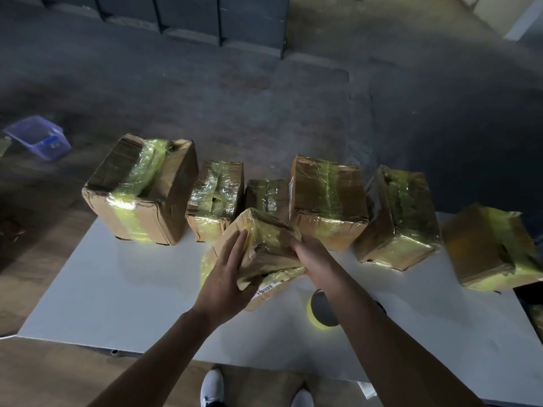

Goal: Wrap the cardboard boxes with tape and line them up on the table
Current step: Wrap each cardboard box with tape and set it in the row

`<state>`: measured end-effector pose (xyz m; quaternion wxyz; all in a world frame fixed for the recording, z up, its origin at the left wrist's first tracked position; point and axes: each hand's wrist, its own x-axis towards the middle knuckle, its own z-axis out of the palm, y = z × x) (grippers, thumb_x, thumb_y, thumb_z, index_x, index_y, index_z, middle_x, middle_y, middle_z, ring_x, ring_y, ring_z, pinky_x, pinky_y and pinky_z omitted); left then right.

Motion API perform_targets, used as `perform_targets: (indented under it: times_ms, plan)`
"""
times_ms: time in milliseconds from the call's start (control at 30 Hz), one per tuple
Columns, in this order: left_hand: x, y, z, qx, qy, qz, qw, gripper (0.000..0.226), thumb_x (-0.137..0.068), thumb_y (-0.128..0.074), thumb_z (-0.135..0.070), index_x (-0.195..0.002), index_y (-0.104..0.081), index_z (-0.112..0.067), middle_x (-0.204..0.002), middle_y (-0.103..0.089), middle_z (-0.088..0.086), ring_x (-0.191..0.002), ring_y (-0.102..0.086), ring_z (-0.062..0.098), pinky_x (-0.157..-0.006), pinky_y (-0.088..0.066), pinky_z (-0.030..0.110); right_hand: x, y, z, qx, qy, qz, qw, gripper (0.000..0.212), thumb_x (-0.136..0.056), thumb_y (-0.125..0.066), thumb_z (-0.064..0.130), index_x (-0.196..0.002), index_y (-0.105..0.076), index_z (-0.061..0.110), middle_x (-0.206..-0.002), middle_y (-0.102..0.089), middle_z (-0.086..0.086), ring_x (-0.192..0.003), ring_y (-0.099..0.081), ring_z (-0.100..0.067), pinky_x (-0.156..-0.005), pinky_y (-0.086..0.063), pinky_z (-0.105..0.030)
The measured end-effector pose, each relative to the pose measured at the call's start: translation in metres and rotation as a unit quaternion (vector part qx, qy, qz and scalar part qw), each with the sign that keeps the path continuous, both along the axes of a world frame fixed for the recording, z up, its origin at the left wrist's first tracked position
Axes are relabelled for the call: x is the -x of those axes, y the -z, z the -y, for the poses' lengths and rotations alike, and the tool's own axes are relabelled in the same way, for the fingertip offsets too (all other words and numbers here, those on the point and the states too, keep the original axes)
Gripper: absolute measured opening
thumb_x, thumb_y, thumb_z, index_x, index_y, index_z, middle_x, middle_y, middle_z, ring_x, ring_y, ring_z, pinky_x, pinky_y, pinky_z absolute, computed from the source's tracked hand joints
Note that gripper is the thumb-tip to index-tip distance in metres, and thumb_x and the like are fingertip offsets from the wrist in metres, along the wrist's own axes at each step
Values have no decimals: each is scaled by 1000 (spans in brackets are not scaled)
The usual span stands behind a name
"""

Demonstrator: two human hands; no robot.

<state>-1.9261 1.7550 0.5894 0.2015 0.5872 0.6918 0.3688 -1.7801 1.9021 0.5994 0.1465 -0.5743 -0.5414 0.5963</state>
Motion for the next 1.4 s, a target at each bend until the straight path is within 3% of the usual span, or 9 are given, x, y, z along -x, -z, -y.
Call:
perform_targets:
  times_ms: [167, 333, 500, 567, 733, 900, 1133, 1300, 1400]
  plan:
    - [13, -21, -16, 66, -29, -78, 994, 91, -74, -81, -36, -149, -29, -33, -159, -18, 6, -113, -60, 35, -84, -52, 37, 8, -2, -9, -35, -5, 31, 999, 38, -91, -60, 47, -87, -65, 10, -79, -63, -4, -70, -59, -18, -58, -36, -27]
    - [16, -18, -8, 49, -60, -64, 995, 80, -77, -79, -34, -143, -37, -21, -153, -32, 9, -109, -61, 39, -81, -53, 39, 15, -10, -6, -33, 31, 24, 999, 44, -92, -61, 44, -68, -55, 7, -69, -44, -10, -60, -42, -19, -57, -26, -30]
    - [22, -9, 6, 1, -205, 218, 954, 74, -69, -83, -39, -124, -35, -50, -105, -65, -12, -87, -66, 0, -66, -53, 19, 20, -7, 5, -7, -38, -64, 997, 40, -97, -51, 41, -105, -68, 5, -94, -66, -5, -88, -63, -21, -81, -47, -35]
    - [26, -5, 4, -24, -218, 337, 916, 67, -65, -82, -35, -116, -40, -47, -101, -67, -9, -85, -67, 2, -68, -57, 26, 22, -5, 10, -39, -74, -75, 994, 35, -99, -47, 42, -119, -66, 21, -111, -68, 3, -104, -63, -16, -93, -49, -38]
    - [33, 4, 5, -69, -187, 511, 836, 57, -73, -76, -12, -119, -47, -29, -105, -71, 0, -95, -71, 20, -70, -59, 35, 3, 9, 3, 64, -78, -42, 994, 49, -95, -47, 56, -118, -67, 18, -115, -69, -7, -104, -66, -26, -96, -50, -43]
    - [29, 8, 1, -60, -204, 559, 802, 59, -75, -73, -6, -125, -46, -24, -112, -70, 5, -105, -67, 29, -84, -57, 49, -15, 15, -1, 175, -17, -81, 981, 32, -96, -54, 42, -98, -73, 17, -100, -75, -6, -83, -73, -18, -62, -54, -23]
    - [27, 4, -5, -36, -230, 579, 781, 65, -74, -81, -16, -128, -47, -22, -122, -62, 14, -108, -65, 32, -79, -56, 57, -29, 23, 0, 116, 28, -178, 977, 30, -102, -44, 18, -130, -55, 15, -113, -69, -8, -95, -69, -20, -68, -55, -30]
    - [20, 1, -5, 17, -260, 591, 763, 64, -75, -79, -35, -130, -52, -15, -117, -67, 17, -99, -69, 32, -69, -58, 47, -36, 15, 1, 84, 12, -198, 976, 44, -92, -34, 59, -119, -62, 40, -131, -61, 3, -116, -57, -19, -75, -51, -33]
    - [19, -9, -9, 36, -284, 591, 754, 54, -79, -76, -38, -126, -57, -19, -106, -72, 14, -89, -72, 31, -66, -59, 45, -44, 7, -1, 37, -31, -230, 972, 42, -94, -35, 55, -130, -52, 43, -136, -56, 8, -126, -51, -22, -89, -49, -42]
